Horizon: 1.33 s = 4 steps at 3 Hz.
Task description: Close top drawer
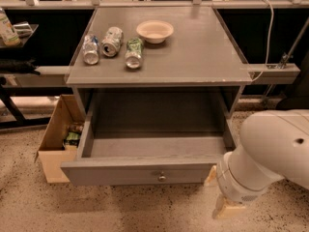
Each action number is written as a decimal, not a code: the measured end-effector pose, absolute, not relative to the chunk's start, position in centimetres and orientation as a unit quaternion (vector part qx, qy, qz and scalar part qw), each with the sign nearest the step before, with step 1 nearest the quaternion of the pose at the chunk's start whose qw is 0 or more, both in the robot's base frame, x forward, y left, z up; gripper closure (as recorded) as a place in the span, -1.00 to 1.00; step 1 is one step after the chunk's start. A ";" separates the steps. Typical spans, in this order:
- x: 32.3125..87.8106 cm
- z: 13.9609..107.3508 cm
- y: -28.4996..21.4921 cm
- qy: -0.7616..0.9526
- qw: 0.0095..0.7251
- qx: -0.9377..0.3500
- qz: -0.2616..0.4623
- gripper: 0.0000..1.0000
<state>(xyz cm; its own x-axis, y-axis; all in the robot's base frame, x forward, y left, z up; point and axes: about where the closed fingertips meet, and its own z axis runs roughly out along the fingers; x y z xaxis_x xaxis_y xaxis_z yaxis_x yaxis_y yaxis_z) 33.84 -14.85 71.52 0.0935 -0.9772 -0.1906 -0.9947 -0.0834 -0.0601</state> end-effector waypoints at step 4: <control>33.4 65.1 -17.3 0.684 0.092 -0.721 0.065 1.00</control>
Offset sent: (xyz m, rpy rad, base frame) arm -0.0137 -0.0105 -0.0426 0.0328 0.0336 -0.0152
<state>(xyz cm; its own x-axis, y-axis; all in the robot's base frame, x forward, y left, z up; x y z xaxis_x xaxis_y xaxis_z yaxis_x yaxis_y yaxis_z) 33.41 -17.27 65.13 0.0571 -0.9741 -0.2189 -0.9979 -0.0488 -0.0433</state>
